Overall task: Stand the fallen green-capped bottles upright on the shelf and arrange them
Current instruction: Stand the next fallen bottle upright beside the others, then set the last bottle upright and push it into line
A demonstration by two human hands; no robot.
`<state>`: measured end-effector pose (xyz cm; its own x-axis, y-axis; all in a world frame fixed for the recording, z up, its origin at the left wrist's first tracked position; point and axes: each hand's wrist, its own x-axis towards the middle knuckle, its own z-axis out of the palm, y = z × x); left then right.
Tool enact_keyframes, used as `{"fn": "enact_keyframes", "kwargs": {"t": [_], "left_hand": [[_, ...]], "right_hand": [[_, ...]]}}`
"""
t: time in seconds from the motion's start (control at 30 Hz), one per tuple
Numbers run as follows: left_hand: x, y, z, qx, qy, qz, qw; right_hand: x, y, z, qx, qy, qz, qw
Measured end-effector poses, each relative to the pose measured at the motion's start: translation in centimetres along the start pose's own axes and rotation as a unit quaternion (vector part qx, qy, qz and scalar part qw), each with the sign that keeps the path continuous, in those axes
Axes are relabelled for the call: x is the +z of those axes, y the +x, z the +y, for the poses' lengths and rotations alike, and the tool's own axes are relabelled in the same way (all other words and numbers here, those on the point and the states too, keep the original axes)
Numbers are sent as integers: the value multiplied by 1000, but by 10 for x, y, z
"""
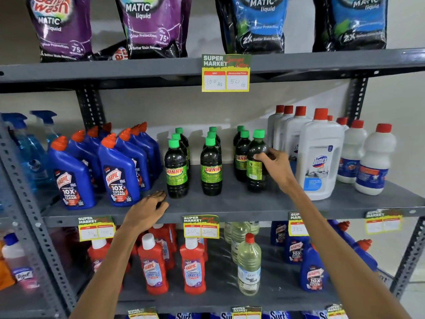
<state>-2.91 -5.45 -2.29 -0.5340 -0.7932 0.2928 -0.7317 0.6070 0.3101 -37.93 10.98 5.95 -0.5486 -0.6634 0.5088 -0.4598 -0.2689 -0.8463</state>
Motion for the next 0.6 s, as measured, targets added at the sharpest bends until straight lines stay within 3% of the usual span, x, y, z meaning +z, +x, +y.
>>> {"fn": "enact_keyframes", "kwargs": {"t": [0.13, 0.3, 0.6], "left_hand": [[-1, -1, 1, 0, -3, -2, 1000], [0, 1, 0, 2, -1, -2, 1000], [5, 4, -4, 10, 11, 8, 1000]], "right_hand": [[20, 6, 2, 9, 89, -6, 996], [31, 15, 22, 45, 91, -40, 994], [31, 20, 36, 83, 102, -31, 991]]}}
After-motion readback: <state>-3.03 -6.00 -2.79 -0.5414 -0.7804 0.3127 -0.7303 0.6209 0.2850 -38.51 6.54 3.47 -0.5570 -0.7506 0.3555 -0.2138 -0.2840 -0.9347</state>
